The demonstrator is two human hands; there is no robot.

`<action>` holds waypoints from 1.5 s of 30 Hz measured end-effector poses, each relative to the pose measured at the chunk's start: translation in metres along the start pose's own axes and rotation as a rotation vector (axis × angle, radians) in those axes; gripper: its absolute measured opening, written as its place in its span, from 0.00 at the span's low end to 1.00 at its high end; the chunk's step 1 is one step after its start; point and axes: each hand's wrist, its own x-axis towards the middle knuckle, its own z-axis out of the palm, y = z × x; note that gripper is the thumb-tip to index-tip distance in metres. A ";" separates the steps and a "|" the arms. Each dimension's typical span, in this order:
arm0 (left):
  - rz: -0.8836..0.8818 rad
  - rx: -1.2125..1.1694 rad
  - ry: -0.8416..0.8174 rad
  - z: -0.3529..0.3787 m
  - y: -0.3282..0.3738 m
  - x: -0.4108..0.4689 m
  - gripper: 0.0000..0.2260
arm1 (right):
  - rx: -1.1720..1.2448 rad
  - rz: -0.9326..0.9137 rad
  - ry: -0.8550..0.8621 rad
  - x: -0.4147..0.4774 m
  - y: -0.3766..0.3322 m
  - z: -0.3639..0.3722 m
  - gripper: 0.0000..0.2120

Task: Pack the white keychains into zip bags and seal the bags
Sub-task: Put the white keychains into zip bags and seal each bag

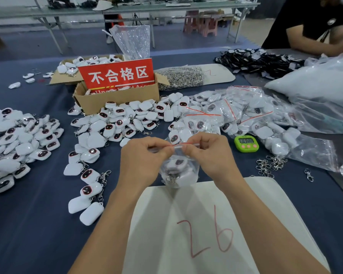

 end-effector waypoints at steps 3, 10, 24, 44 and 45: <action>-0.063 -0.036 -0.001 -0.007 -0.008 0.000 0.11 | 0.042 0.035 0.001 -0.001 0.002 -0.006 0.13; -0.100 -0.048 -0.042 -0.013 -0.011 0.003 0.08 | 0.123 0.065 -0.035 -0.004 0.004 -0.007 0.13; -0.206 -0.246 -0.106 -0.024 -0.028 0.001 0.12 | 0.199 -0.009 0.068 -0.001 0.018 -0.020 0.15; -0.444 -0.563 -0.370 0.053 -0.031 -0.004 0.09 | 0.227 0.271 0.121 -0.008 0.039 -0.016 0.07; -0.462 -0.592 -0.362 0.059 -0.028 -0.001 0.07 | 0.229 0.269 0.097 -0.009 0.040 -0.024 0.08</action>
